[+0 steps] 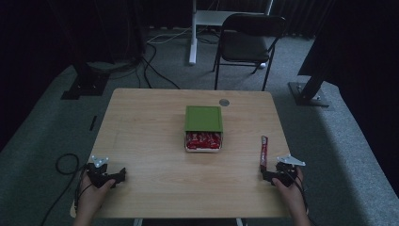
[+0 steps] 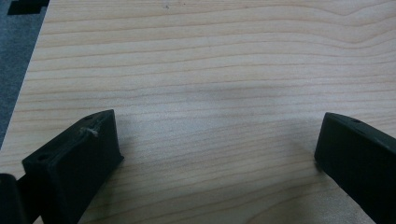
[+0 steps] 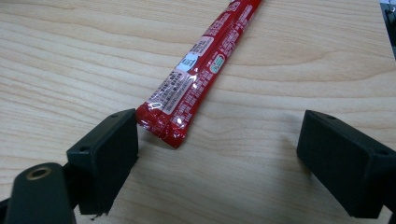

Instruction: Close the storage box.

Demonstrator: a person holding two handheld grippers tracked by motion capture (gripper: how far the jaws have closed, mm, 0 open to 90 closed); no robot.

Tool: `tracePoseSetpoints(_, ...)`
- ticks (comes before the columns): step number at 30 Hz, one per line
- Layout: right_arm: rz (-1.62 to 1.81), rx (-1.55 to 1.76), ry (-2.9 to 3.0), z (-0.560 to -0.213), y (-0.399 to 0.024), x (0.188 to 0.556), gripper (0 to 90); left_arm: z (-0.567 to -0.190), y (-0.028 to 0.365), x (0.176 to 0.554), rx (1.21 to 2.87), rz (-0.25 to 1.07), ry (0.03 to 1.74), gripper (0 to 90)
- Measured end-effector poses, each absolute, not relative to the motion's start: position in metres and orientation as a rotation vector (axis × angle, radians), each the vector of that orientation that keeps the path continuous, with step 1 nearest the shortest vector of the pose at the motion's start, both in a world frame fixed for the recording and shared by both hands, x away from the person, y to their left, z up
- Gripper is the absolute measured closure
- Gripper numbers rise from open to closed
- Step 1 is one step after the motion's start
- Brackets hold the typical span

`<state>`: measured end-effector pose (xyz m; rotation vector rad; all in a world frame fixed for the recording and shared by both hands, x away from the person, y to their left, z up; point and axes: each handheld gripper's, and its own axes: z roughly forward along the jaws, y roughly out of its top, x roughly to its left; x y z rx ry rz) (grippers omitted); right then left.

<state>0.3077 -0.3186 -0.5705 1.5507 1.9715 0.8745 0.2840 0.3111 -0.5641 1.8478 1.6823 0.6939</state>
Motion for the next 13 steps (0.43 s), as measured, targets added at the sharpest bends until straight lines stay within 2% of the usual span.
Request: tracePoseSetpoints(13, 0.874, 1.551, 1.972, -0.5704, -0.3186, 0.3077, 12.1, -0.5642, 0.3084, 0.2847, 1.82, 0.705, 1.715, 0.5)
